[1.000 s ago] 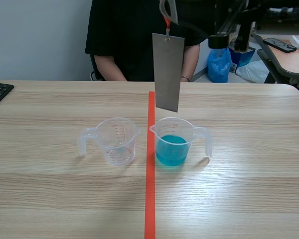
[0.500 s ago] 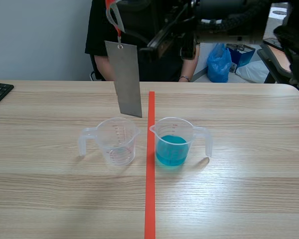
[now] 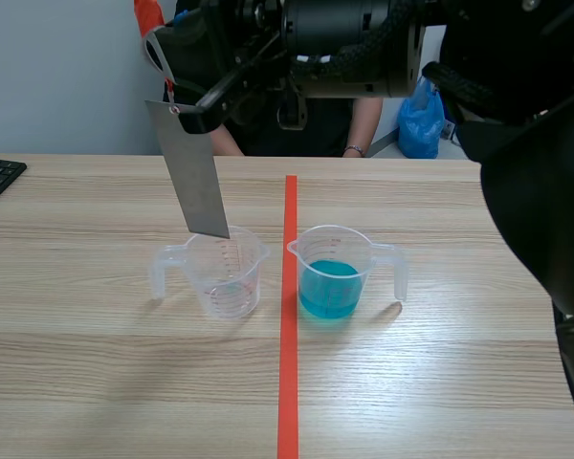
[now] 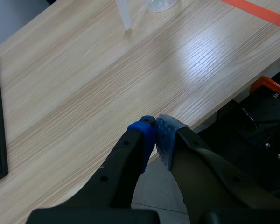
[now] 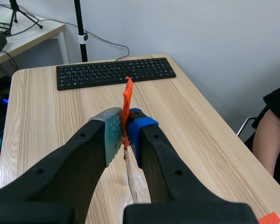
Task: Do the redox reaction experiment.
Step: 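Put the plate into the left beaker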
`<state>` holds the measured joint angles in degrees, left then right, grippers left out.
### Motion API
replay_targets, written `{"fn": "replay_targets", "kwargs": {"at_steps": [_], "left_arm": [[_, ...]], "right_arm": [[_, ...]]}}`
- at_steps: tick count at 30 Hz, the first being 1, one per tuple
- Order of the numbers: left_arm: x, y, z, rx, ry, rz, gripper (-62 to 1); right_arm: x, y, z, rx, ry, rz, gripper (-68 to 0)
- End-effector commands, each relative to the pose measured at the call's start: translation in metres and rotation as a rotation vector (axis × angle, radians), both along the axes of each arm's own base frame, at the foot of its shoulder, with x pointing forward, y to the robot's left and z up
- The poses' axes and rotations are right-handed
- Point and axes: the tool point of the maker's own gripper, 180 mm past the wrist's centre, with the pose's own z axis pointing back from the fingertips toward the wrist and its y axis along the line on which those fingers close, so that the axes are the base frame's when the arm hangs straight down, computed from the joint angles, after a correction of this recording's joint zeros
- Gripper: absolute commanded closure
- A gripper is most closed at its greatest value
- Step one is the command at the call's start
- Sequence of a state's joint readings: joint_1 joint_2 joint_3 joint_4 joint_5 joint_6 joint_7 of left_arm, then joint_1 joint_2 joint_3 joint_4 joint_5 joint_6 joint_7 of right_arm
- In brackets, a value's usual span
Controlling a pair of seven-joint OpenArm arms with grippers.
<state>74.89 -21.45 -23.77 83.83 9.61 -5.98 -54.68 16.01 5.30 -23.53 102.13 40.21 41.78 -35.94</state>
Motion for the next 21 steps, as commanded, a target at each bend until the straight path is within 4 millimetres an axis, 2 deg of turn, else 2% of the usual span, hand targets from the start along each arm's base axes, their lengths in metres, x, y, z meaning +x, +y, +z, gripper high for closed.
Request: {"fn": "replay_targets", "kwargs": {"at_steps": [1,21], "left_arm": [[0.0036,0.0002,0.0037,-0.002,-0.022,-0.006,-4.2],[0.0047,0.0016,0.0003,0.007,-0.011,0.002,-4.2]], "right_arm": [[-0.0005,0.0036,0.0100,0.019,-0.026,0.012,-1.5],[0.0044,0.0036,0.0044,0.014,-0.032,-0.003,-1.5]]}}
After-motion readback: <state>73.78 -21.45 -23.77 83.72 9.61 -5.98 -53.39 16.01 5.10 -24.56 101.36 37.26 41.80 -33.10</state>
